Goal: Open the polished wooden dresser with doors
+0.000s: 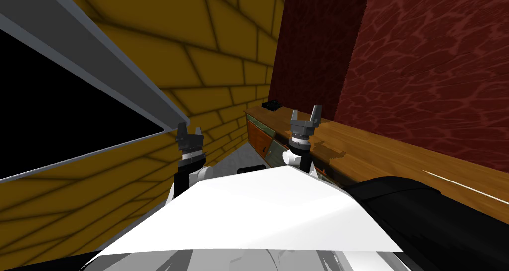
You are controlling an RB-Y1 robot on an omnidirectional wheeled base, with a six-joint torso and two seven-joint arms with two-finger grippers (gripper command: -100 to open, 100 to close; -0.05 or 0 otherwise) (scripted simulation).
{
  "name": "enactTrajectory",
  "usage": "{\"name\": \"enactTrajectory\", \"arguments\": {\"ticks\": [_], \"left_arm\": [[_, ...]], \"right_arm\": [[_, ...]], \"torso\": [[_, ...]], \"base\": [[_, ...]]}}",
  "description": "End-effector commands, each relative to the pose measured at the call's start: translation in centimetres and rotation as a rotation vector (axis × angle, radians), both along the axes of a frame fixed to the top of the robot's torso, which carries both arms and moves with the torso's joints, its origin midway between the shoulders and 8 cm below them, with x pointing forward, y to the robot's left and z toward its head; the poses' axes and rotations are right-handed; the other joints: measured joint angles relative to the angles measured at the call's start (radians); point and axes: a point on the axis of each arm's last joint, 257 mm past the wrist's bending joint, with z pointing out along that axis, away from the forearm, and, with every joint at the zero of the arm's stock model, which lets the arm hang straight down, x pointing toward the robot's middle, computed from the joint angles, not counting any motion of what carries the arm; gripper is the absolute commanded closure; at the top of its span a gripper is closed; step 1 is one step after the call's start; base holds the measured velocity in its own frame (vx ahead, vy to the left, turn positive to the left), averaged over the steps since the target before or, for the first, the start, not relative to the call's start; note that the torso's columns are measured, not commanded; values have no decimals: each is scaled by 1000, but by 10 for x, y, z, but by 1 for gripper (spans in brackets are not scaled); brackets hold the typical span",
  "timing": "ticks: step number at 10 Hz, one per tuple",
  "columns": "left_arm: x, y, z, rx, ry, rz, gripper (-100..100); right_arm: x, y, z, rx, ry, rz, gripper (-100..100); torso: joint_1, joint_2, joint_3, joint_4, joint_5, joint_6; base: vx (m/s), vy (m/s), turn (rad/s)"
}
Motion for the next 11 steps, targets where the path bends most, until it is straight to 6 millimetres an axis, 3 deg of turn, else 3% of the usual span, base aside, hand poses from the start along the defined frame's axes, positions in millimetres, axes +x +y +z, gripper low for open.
{"name": "enactTrajectory", "arguments": {"ticks": [1,9,10,11], "left_arm": [[0,0,0,0,0,0,0],[0,0,0,0,0,0,0],[0,0,0,0,0,0,0],[0,0,0,0,0,0,0]], "right_arm": [[0,0,0,0,0,0,0],[0,0,0,0,0,0,0],[9,13,-4,-50,9,20,-100],[15,21,-6,-76,13,29,-100]], "torso": [[0,40,-82,41,0,0],[0,618,-1234,617,0,0],[0,691,-1382,691,0,0],[1,725,-1451,724,0,0]], "base": [[0,0,0],[0,0,0],[4,27,-36],[2,52,-52]]}}
